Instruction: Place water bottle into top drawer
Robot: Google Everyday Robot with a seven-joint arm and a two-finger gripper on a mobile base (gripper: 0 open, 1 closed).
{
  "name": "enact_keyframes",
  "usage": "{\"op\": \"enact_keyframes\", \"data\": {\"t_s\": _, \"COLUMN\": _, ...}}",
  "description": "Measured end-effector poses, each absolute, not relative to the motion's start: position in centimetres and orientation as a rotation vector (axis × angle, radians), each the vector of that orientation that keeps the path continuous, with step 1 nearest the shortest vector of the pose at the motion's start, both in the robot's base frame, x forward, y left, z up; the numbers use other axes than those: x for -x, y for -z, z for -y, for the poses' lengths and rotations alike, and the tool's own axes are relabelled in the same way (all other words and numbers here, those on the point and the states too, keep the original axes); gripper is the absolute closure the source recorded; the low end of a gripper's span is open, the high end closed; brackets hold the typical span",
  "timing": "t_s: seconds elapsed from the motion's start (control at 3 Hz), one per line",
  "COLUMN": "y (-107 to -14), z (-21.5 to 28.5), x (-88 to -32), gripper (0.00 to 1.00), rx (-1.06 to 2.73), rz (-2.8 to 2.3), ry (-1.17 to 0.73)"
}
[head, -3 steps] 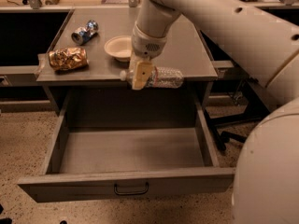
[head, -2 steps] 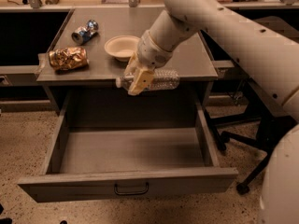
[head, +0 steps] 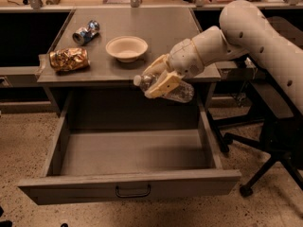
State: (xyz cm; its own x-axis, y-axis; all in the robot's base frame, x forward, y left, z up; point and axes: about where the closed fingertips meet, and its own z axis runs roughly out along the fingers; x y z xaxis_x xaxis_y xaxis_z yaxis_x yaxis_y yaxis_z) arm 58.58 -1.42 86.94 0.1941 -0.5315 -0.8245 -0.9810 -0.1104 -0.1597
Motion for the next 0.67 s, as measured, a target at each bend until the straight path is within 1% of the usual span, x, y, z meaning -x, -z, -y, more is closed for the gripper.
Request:
{"op": "enact_keyframes", "data": {"t_s": 0.33, "y": -86.9, "z": 1.4, "x": -58.6, "gripper": 1.0, "rx": 1.745, "rz": -1.429, "ry": -0.785}}
{"op": "enact_keyframes", "data": {"t_s": 0.67, "y": -86.6, "z": -0.8, "x": -57.1, "gripper": 1.0, "rx": 1.721, "rz": -1.429, "ry": -0.876}}
